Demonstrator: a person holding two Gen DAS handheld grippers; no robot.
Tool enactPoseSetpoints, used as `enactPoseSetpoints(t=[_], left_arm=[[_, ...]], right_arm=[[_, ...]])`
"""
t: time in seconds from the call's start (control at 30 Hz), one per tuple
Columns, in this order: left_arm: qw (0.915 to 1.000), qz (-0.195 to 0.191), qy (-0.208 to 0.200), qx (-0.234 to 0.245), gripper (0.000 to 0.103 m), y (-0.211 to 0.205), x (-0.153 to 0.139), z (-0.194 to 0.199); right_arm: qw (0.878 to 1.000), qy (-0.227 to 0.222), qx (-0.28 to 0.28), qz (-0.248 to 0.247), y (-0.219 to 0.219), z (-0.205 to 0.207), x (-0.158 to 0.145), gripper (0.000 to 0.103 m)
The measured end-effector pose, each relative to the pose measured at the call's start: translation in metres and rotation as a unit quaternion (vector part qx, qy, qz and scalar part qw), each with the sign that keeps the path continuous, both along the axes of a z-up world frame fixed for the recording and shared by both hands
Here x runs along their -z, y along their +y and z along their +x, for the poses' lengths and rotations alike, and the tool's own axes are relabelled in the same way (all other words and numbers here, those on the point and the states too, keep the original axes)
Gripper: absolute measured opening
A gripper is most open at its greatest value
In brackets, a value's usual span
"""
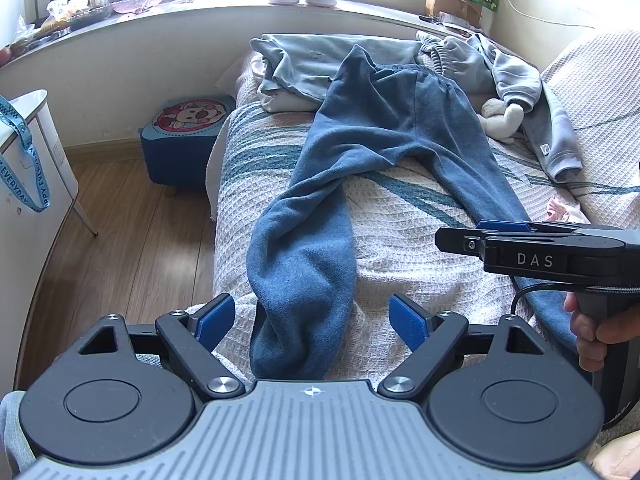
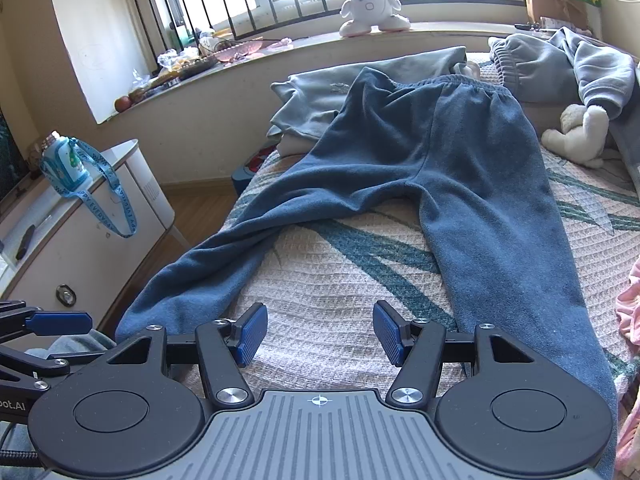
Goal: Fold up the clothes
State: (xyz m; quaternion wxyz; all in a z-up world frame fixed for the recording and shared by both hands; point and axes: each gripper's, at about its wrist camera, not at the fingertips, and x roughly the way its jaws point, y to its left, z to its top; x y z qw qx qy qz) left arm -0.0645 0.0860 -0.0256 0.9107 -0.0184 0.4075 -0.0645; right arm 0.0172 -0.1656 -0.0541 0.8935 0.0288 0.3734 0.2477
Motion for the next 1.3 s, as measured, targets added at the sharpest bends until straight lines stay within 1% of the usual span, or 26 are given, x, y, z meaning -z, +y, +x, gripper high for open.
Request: enactPoseSetpoints(t=[0.4,0.5,0.77,1.3], left_arm=[[1.0000,-0.007,0.002,-0.003,0.085,0.0016,0.0008,0.0006],[1.0000,-0.006,0.004,-0.006,0.089,0.0018,0.0007,0.0013],[0.9999,-0.011,0.006,-0.010,0.093,0.0029,0.0014,0.0013],[0.9998,-0.011,0.010,-0.012,0.095,0.0026,0.0026,0.0020]], right_arm=[[1.000,0.000,0.000,0.000,0.0001,0.0002,0.0000,0.059],[1.000,0.000,0.001,0.000,0.0000,0.0001,-0.0001,0.059],[1.000,0.000,0.001,0.001,-0.0007,0.0003,0.0000,0.059],[1.000,-0.002,-0.001,0.000,0.0002,-0.0006,-0.0009,0.059]])
